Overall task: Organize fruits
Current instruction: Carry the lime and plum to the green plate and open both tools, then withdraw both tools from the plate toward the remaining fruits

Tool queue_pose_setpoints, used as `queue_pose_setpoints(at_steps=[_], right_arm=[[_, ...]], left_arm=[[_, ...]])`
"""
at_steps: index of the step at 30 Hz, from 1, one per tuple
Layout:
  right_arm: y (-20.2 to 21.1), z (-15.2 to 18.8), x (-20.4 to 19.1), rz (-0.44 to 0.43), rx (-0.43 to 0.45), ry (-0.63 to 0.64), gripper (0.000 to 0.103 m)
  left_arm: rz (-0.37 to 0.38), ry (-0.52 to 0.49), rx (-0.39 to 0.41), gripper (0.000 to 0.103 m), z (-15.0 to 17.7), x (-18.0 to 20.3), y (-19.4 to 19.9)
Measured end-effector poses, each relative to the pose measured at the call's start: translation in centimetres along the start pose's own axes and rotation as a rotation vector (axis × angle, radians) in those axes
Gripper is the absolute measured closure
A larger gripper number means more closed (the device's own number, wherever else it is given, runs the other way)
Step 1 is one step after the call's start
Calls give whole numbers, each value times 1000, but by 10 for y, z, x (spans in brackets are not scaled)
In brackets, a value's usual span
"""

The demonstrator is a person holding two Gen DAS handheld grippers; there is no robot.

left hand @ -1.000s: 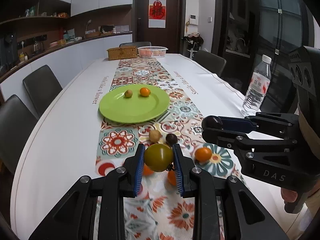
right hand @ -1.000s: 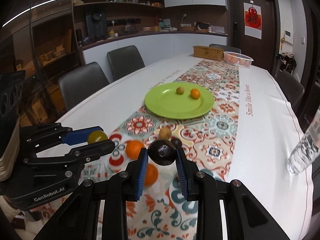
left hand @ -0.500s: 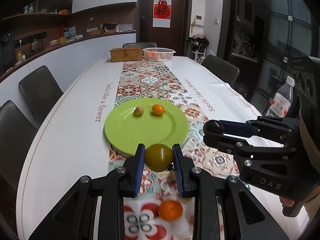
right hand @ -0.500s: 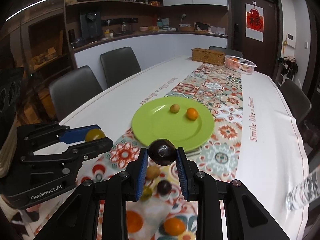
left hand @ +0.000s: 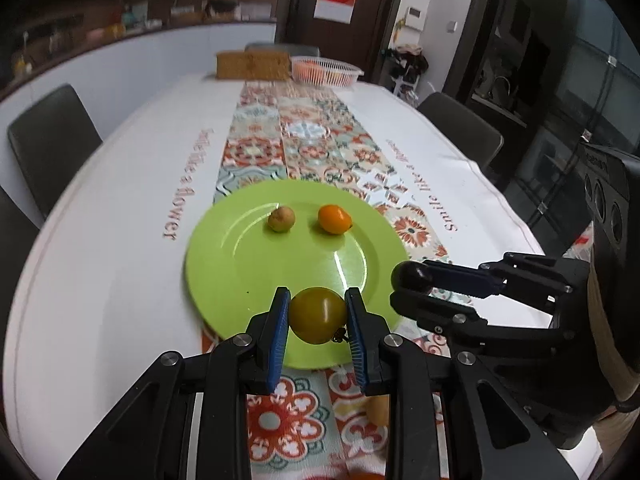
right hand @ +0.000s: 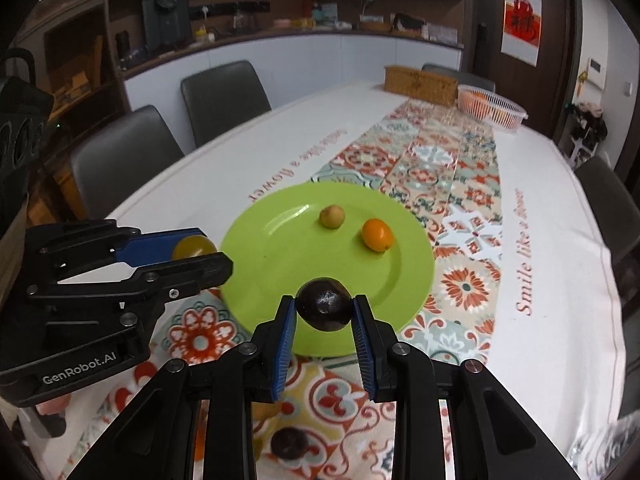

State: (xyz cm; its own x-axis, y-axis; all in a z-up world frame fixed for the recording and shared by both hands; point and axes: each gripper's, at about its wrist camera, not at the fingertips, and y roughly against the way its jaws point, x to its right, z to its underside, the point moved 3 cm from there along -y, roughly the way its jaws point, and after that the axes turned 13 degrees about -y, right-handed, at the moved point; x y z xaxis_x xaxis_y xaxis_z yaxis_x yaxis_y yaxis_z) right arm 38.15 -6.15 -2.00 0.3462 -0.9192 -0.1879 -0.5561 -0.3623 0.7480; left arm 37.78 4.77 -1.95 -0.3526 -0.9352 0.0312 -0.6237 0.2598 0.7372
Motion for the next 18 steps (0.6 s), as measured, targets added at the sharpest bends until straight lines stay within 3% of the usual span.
queue_pose_setpoints(at_steps=[7,9,18], right_arm=[[-33,-3,8,19,-69,-14,73],[-37,-3,12,27,-71,-25,73],[-18,-1,22,33,-24,-72,67]], left_arm=[[13,-2,-73,72,2,-7,-34],[-23,-15,-72,65,3,-9,-34],[-135,-50,-31,60,6,-6,-2]])
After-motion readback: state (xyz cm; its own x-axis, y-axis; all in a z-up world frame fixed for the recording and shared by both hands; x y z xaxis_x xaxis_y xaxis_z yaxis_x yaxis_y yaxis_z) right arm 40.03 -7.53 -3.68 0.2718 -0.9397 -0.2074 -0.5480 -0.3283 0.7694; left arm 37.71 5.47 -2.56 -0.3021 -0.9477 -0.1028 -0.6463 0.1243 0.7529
